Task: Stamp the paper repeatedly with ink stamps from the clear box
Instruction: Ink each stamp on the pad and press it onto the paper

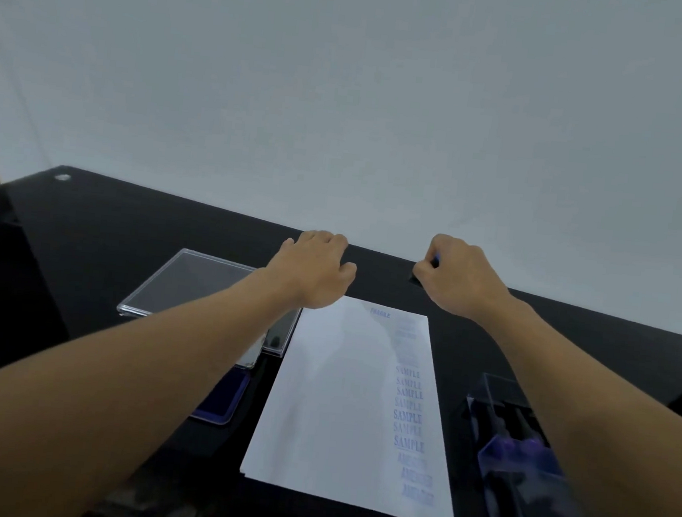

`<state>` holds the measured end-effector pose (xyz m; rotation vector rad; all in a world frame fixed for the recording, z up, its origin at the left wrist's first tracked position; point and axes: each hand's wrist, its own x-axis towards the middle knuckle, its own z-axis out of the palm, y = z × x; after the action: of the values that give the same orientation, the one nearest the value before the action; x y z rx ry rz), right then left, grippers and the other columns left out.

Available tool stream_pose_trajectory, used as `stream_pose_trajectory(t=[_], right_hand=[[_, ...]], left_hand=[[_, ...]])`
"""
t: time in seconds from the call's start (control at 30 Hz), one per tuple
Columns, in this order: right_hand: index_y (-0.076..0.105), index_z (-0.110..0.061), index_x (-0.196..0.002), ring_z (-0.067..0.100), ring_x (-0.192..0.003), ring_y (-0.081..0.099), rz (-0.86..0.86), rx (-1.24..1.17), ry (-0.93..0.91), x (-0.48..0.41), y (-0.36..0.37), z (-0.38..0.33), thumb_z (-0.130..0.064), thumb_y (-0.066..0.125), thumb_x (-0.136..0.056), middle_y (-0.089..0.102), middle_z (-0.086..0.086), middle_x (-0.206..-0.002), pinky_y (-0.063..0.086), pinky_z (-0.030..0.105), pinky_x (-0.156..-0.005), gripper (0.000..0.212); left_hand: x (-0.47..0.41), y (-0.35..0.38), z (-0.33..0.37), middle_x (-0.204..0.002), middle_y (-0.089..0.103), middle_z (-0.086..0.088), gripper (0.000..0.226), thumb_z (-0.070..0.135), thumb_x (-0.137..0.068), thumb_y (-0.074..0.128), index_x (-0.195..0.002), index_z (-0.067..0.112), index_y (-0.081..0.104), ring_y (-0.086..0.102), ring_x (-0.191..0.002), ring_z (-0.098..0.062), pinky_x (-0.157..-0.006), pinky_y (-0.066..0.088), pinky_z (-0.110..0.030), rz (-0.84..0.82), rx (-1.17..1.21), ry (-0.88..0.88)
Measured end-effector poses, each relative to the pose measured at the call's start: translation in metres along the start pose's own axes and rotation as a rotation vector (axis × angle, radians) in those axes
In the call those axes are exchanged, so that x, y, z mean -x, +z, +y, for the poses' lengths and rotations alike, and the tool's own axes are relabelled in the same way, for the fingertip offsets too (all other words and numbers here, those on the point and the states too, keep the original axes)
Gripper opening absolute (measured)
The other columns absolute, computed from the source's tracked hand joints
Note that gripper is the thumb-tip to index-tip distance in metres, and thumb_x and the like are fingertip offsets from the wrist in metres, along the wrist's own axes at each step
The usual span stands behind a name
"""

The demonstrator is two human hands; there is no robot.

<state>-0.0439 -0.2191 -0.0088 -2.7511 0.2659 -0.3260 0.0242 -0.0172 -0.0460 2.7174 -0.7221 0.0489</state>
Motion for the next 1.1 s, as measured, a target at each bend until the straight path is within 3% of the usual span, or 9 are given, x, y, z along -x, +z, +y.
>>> stream_pose_trajectory(t=[0.4, 0.93, 1.1], right_hand=[[0.055, -0.011, -0.089, 0.02, -0.066, 0.054, -0.023, -0.063, -0.086, 0.055, -0.017, -0.057, -0.025, 0.054, -0.094, 0.062, 0.006, -0.085, 0.045, 0.033, -0.06, 0.015], [0.047, -0.018, -0.081, 0.024, -0.075, 0.058, -0.27, -0.122, -0.226, 0.097, 0.1, -0.157, -0.029, 0.052, -0.092, 0.061, 0.004, -0.082, 0.051, 0.041, -0.067, 0.016], [0.048, -0.018, -0.088, 0.024, -0.078, 0.06, -0.325, -0.069, -0.267, 0.097, 0.125, -0.168, -0.029, 0.048, -0.096, 0.061, 0.004, -0.086, 0.051, 0.041, -0.067, 0.014]], left_hand=[[0.08, -0.041, -0.032, -0.152, 0.04, -0.003, 0.052, 0.039, -0.1, 0.036, -0.146, 0.015, 0.038, 0.032, -0.14, -0.023, -0.113, 0.03, -0.044, 0.09, 0.013, -0.053], [0.171, -0.002, -0.158, -0.146, 0.046, -0.002, 0.048, 0.041, -0.098, 0.042, -0.138, 0.015, 0.047, 0.039, -0.135, -0.023, -0.111, 0.034, -0.045, 0.079, 0.037, -0.322], [0.182, 0.023, -0.176, -0.157, 0.031, 0.002, 0.051, 0.04, -0.101, 0.037, -0.147, 0.02, 0.036, 0.022, -0.146, -0.022, -0.117, 0.02, -0.048, 0.066, 0.0, -0.355]])
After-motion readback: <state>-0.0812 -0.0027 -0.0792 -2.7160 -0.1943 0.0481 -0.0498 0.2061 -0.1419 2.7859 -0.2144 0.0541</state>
